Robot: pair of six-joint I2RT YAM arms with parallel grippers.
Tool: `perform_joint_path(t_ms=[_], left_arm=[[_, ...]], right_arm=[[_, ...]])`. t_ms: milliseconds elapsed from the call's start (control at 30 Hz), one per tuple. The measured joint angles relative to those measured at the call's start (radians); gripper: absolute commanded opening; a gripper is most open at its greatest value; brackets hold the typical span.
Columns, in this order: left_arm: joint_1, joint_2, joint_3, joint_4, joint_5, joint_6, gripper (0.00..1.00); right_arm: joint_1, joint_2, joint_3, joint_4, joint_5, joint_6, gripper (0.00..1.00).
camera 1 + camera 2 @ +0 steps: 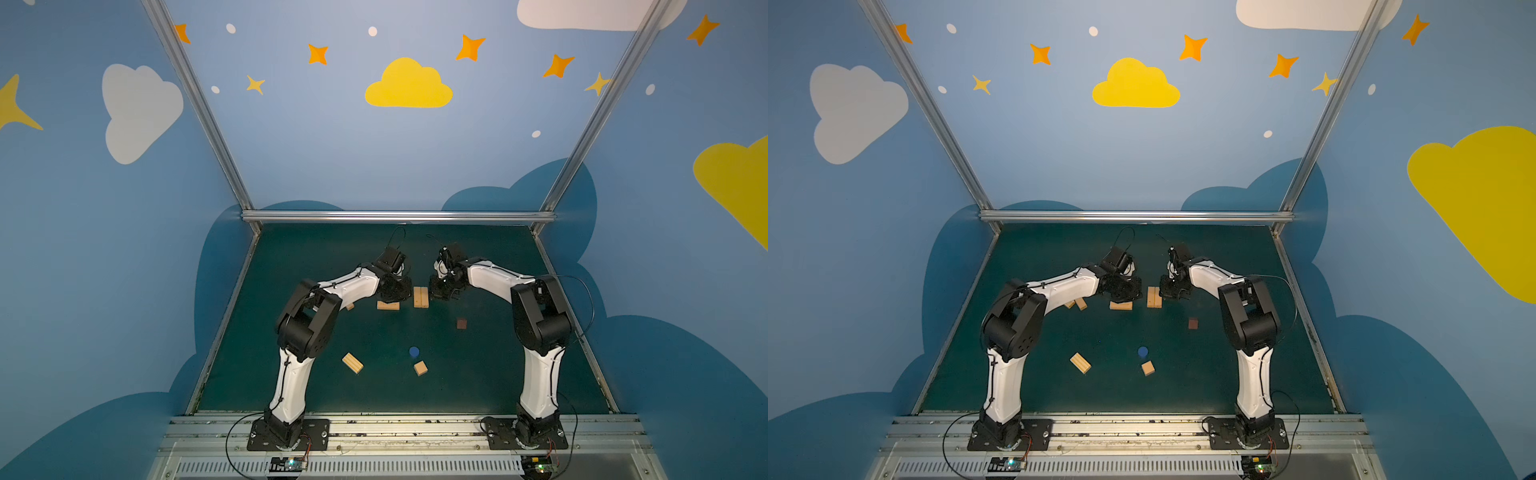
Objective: Build the wood block tower
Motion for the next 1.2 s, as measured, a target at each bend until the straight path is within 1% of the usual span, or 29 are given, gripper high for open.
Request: perform_joint_path(t_ms=[1200], left_arm=[[0.000, -0.044, 0.000, -0.006, -0.018, 0.016, 0.07]], right_arm=[[0.000, 0.001, 0.010, -0.002, -0.019, 0.000, 0.00]])
